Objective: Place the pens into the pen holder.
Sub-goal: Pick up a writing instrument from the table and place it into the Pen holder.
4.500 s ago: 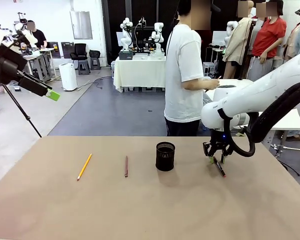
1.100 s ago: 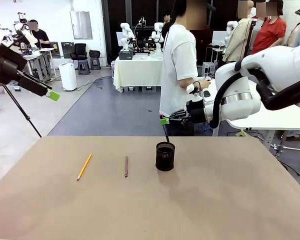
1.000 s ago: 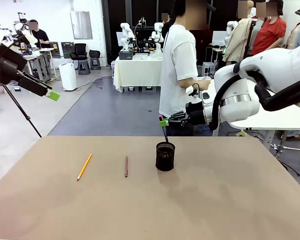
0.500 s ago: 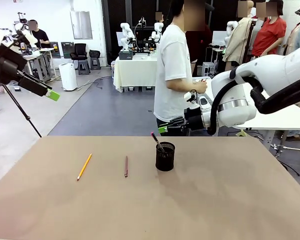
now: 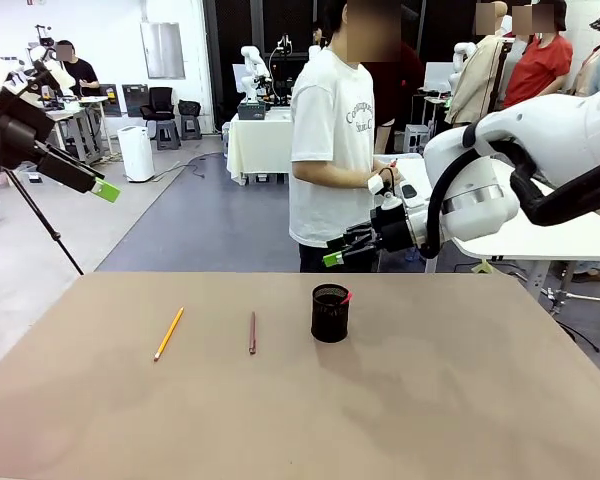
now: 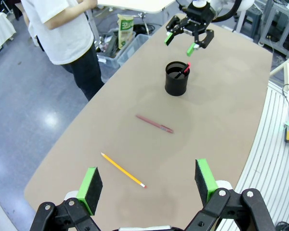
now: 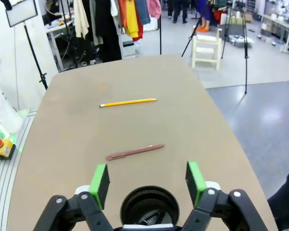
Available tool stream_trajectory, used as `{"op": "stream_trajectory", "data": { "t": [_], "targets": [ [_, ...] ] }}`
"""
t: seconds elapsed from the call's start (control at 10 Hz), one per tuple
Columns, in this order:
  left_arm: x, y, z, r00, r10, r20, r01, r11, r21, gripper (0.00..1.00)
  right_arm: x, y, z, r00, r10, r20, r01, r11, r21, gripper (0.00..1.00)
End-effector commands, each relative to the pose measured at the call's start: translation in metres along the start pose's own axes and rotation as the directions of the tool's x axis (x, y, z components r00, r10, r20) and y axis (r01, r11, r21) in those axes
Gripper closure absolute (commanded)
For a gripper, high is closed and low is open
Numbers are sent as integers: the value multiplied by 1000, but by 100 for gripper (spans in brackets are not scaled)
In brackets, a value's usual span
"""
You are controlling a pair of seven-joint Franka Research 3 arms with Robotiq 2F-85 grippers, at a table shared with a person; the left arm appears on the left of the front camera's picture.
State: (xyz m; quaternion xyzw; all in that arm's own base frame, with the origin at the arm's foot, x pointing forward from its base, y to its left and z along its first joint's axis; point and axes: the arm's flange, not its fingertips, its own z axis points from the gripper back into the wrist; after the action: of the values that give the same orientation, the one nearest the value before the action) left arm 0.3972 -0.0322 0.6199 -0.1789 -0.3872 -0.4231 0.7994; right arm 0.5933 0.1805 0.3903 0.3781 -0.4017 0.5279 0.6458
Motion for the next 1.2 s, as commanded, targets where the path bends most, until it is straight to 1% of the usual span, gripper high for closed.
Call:
{"op": "stream_trajectory", "data": {
  "t": [0.0,0.2,0.3,0.5,0.6,0.7,0.8,0.9,1.1],
  "targets": [
    [0,0,1,1000,-3,1,3,1000,1,0,16,22,20,997,-26,-75,27,1000,14,0],
    [0,0,1,1000,-3,1,3,1000,1,0,37,35,41,993,-27,-112,28,1000,7,0],
    [0,0,1,1000,-3,1,3,1000,1,0,50,51,53,984,-45,-175,45,999,-1,0],
    [0,0,1,1000,-3,1,3,1000,1,0,74,67,87,957,-99,-274,104,995,5,0],
    [0,0,1,1000,-3,1,3,1000,1,0,88,76,109,949,-60,-311,64,998,3,0],
    [0,0,1,1000,-3,1,3,1000,1,0,99,79,131,953,-51,-300,44,999,-29,0],
    [0,0,1,1000,-3,1,3,1000,1,0,106,87,149,950,-50,-308,40,998,-38,0],
    [0,0,1,1000,-3,1,3,1000,1,0,115,92,173,945,-64,-322,51,997,-51,0],
    [0,0,1,1000,-3,1,3,1000,1,0,125,91,204,933,-60,-356,42,997,-60,0]
  ]
}}
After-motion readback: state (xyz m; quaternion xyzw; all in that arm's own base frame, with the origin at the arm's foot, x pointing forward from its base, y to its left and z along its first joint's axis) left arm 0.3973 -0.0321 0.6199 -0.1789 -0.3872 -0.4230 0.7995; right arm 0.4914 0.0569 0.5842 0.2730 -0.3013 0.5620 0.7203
